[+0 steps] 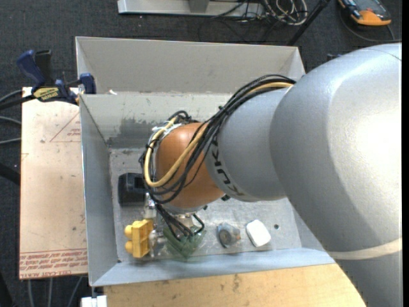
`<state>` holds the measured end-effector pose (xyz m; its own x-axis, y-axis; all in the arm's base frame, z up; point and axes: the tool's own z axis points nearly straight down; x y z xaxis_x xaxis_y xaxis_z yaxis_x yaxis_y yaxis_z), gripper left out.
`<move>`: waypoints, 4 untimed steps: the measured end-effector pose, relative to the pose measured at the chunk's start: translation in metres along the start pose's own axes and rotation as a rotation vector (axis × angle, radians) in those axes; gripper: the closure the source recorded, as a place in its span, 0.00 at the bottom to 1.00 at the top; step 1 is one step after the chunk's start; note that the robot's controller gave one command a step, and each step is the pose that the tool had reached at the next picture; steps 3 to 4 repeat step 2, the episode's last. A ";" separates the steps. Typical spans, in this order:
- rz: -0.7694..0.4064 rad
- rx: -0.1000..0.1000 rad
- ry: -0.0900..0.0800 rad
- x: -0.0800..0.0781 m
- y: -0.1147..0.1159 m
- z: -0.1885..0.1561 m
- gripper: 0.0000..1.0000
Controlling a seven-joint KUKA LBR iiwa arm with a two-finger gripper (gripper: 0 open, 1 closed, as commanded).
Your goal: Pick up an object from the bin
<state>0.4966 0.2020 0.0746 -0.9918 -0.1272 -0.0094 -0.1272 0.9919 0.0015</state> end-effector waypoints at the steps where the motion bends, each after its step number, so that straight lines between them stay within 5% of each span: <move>1: 0.000 0.000 0.000 0.000 0.000 0.000 1.00; 2: -0.355 -0.002 0.007 -0.011 0.000 -0.130 1.00; 4: -0.355 -0.002 0.007 -0.011 0.000 -0.130 1.00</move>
Offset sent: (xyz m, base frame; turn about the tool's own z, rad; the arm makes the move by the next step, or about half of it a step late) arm 0.0094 -0.0001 0.1315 -0.3607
